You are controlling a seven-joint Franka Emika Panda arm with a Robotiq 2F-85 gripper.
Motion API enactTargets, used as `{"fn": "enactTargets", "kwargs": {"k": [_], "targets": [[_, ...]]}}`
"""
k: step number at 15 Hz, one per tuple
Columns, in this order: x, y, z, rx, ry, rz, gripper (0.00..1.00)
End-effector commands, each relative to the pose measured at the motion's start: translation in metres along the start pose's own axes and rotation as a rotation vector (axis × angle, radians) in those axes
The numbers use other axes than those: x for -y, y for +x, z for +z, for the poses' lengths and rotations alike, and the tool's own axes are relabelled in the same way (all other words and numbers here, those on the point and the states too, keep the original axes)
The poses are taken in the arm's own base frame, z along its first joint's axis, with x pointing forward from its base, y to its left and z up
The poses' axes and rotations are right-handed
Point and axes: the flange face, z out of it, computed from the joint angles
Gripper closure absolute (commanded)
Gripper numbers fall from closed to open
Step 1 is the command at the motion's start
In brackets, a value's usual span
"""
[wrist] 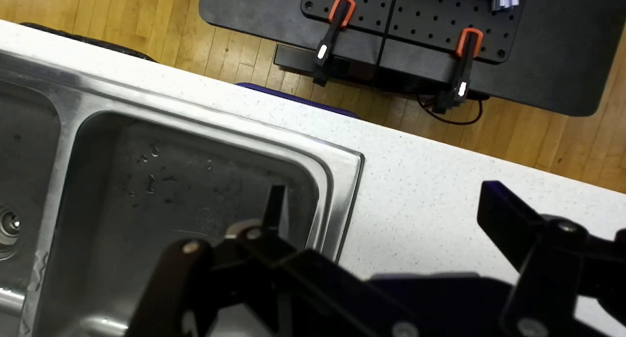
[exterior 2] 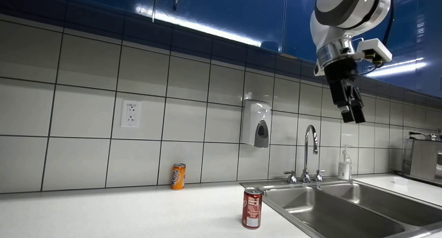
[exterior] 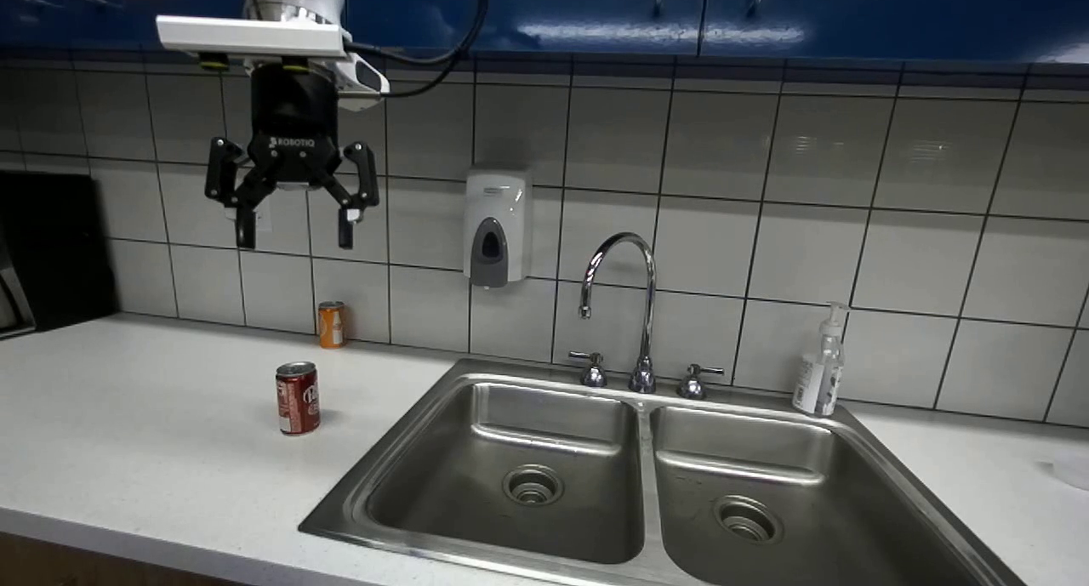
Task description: Pick up the brown dr pepper can and put it in the left side of the sink
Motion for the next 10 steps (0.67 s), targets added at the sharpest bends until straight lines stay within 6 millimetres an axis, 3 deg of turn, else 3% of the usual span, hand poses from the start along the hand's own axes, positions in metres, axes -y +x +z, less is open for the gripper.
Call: {"fn": "enactTargets", "kwargs": {"k": [1,5,10], "targets": [[0.012,0.024,0.031,0.031,-0.063,-0.013,0.00],[0.021,0.051,0.062,0.029,-0.116,-0.048,0.00],[0.030,0.079,0.078,-0.018,-0.125,-0.082,0.00]]}}
